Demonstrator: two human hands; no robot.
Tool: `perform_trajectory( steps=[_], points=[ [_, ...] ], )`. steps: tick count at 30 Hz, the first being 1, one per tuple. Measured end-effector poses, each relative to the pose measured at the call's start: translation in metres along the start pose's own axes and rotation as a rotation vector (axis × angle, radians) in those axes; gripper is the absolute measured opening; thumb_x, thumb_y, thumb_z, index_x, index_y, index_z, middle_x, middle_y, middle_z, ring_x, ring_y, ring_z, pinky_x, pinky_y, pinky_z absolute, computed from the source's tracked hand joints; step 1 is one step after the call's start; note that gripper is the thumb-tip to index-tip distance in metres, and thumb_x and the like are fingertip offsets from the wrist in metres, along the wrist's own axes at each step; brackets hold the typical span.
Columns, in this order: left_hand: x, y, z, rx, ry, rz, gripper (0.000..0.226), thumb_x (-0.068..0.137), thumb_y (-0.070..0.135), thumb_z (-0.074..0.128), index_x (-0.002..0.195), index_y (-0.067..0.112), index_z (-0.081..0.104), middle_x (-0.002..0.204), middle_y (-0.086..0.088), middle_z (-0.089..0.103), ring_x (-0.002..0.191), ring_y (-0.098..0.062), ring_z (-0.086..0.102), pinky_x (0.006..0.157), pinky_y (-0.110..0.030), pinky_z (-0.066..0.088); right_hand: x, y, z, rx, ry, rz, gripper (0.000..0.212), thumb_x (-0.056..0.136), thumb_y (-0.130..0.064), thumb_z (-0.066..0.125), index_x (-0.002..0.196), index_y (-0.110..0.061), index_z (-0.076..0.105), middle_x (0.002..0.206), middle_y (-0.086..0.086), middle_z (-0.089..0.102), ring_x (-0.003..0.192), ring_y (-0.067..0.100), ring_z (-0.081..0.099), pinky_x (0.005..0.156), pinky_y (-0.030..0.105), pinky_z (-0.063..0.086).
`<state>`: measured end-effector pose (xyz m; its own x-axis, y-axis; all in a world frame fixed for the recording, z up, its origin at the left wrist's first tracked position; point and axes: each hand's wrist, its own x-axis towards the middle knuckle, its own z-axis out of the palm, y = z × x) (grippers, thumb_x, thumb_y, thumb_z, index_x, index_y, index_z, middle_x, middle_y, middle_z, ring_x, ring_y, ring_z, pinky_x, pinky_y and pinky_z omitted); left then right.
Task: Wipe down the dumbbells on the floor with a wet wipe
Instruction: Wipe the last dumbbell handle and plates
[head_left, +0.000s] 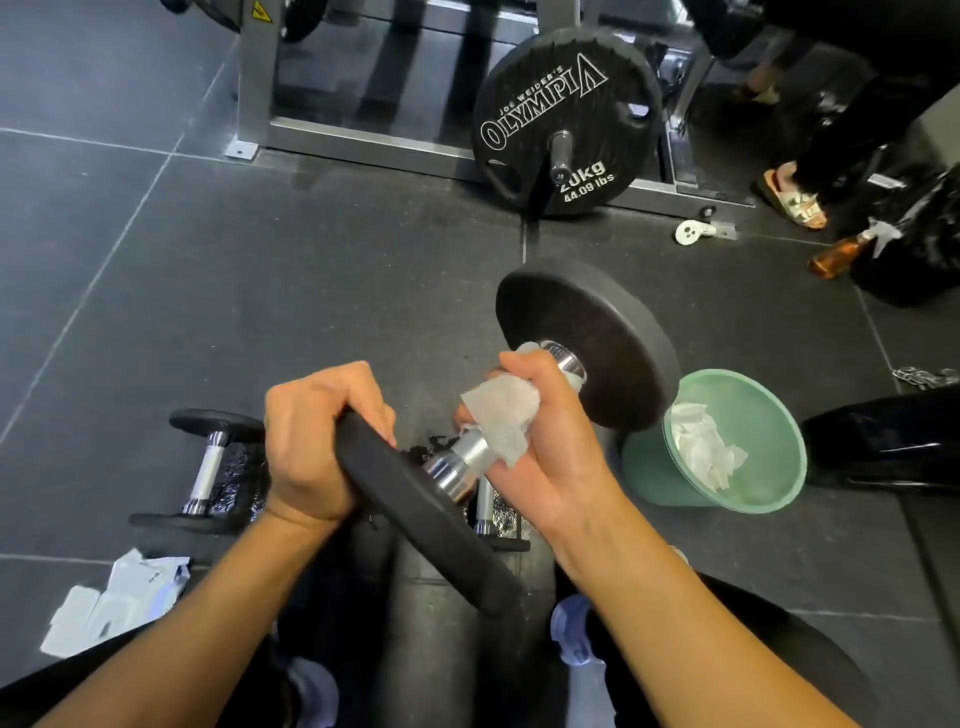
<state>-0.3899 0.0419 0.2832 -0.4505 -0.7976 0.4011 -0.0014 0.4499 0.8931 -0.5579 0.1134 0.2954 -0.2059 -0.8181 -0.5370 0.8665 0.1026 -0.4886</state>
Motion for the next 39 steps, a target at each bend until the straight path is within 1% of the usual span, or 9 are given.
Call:
perform_trajectory(
  steps=[5,8,14,17,22,24,30,35,39],
  points=[
    [-0.011,0.026,0.027,0.390,-0.229,0.593,0.029,0.077,0.010,0.051,0.050,0.014,0.039,0.057,-0.003,0.027,0.061,-0.022,0.017,0.061,-0.034,0.014,0.007,0.013,-0.028,-0.097,0.213,0.077,0.015,0.088,-0.013,0.067,0.086,-0.013,0.052,0.068,0.006,0.051,0.063,0.020,0.056,0.065,0.036,0.045],
    [-0.034,0.017,0.046,0.423,-0.305,0.608,0.024,0.074,0.015,0.054,0.053,0.016,0.042,0.056,-0.002,0.032,0.069,-0.017,0.016,0.066,-0.030,0.016,0.007,0.024,-0.048,-0.145,0.324,0.145,0.019,0.086,-0.015,0.070,0.090,-0.010,0.051,0.068,0.008,0.051,0.063,0.022,0.056,0.060,0.035,0.046],
    [-0.078,-0.001,0.076,0.398,-0.372,0.395,0.031,0.085,0.015,0.056,0.058,0.020,0.043,0.057,0.000,0.038,0.065,-0.015,0.022,0.062,-0.026,0.019,0.009,0.051,-0.093,-0.292,0.551,0.327,0.025,0.086,-0.007,0.063,0.069,-0.013,0.046,0.045,0.005,0.048,0.032,0.017,0.049,0.036,0.018,0.038],
    [-0.098,-0.017,0.081,0.437,-0.594,0.287,0.031,0.086,0.020,0.069,0.064,0.022,0.047,0.063,0.002,0.047,0.062,-0.018,0.041,0.054,-0.031,0.031,0.014,0.066,-0.125,-0.385,0.591,0.381,0.025,0.082,-0.002,0.060,0.067,-0.015,0.044,0.051,0.006,0.045,0.036,0.018,0.047,0.038,0.019,0.037],
    [-0.100,-0.040,0.068,0.612,-0.878,0.048,0.029,0.095,0.041,0.050,0.072,0.028,0.039,0.071,0.004,0.059,0.064,-0.018,0.060,0.053,-0.028,0.036,0.021,0.068,-0.174,-0.511,0.645,0.379,0.016,0.078,0.002,0.056,0.076,-0.013,0.049,0.059,0.013,0.049,0.045,0.025,0.053,0.047,0.027,0.043],
    [-0.092,-0.045,0.062,0.681,-0.873,-0.020,0.030,0.096,0.042,0.050,0.072,0.026,0.040,0.071,0.004,0.059,0.063,-0.020,0.059,0.056,-0.028,0.028,0.030,0.060,-0.194,-0.592,0.672,0.351,0.015,0.078,0.000,0.057,0.077,-0.012,0.050,0.062,0.015,0.050,0.049,0.026,0.052,0.045,0.025,0.041],
    [-0.074,-0.044,0.061,0.702,-0.897,-0.287,0.034,0.106,0.043,0.045,0.082,0.020,0.042,0.085,0.005,0.051,0.078,-0.022,0.050,0.073,-0.037,0.039,0.068,0.033,-0.246,-0.740,0.741,0.290,0.011,0.079,-0.006,0.059,0.078,-0.012,0.050,0.060,0.015,0.053,0.037,0.022,0.050,0.038,0.021,0.039],
    [-0.065,-0.051,0.057,0.713,-0.875,-0.353,0.039,0.105,0.045,0.047,0.075,0.020,0.040,0.077,0.005,0.048,0.072,-0.017,0.049,0.069,-0.034,0.036,0.096,0.027,-0.269,-0.794,0.777,0.229,0.014,0.081,-0.005,0.061,0.074,-0.011,0.050,0.054,0.008,0.055,0.039,0.020,0.049,0.039,0.023,0.040],
    [-0.060,-0.055,0.051,0.691,-0.827,-0.366,0.041,0.105,0.044,0.048,0.072,0.023,0.035,0.075,0.006,0.046,0.068,-0.015,0.045,0.066,-0.032,0.030,0.119,0.033,-0.286,-0.928,0.795,0.219,0.007,0.083,-0.009,0.064,0.081,-0.006,0.058,0.076,0.014,0.062,0.053,0.023,0.055,0.046,0.028,0.044]
  ],
)
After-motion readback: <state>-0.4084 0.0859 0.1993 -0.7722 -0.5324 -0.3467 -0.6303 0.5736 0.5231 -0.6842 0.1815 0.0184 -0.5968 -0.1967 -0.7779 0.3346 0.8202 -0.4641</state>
